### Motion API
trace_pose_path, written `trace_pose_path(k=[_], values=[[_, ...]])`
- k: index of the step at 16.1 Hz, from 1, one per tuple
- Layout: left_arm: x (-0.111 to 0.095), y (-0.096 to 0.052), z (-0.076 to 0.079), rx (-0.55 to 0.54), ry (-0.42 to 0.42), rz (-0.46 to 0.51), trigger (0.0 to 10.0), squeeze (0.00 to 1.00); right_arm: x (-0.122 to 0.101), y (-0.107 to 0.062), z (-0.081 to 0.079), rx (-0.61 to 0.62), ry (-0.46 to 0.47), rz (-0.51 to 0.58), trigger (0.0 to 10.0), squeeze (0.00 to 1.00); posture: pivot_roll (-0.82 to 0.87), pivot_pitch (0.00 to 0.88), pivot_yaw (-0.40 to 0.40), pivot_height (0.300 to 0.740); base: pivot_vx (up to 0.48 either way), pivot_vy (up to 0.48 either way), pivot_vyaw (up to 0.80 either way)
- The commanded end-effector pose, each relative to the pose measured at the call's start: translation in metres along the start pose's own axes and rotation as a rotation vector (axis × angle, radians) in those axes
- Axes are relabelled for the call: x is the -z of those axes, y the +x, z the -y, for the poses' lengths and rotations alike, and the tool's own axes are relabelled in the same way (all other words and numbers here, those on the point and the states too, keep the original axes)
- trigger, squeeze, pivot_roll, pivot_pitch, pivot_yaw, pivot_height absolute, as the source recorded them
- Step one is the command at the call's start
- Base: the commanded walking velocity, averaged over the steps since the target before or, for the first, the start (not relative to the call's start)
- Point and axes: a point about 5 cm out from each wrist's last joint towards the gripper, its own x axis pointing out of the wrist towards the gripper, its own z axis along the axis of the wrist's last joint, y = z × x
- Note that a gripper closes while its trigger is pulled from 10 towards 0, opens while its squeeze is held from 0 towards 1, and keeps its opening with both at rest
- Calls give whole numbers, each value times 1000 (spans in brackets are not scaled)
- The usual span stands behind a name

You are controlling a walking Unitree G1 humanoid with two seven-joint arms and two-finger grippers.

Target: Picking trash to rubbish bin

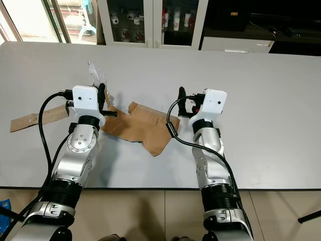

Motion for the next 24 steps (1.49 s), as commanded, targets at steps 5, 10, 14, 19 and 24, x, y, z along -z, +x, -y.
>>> trace_pose_path(k=[5, 10, 14, 19, 24], values=[[0, -1, 2, 15, 5, 8, 10000, 0, 3, -2, 0, -8, 3, -2, 10000, 0, -18, 13, -53, 740, -97, 0, 0], [-1, -1, 1, 13, 7, 10, 10000, 0, 3, -2, -1, -13, 7, -7, 10000, 0, -18, 12, -52, 740, -247, 0, 0], [-1, 0, 0, 8, 9, 7, 10000, 0, 4, -2, -2, -14, 8, -9, 10000, 0, -18, 14, -51, 740, -255, 0, 0], [-1, 0, 0, 9, 11, 4, 10000, 0, 4, -2, 0, -11, 8, -14, 10000, 0, -20, 23, -51, 740, -256, 0, 0], [0, 0, -2, 3, 13, 2, 10000, 0, 5, -2, 0, -9, 10, -17, 10000, 0, -21, 28, -50, 740, -256, 0, 0]])
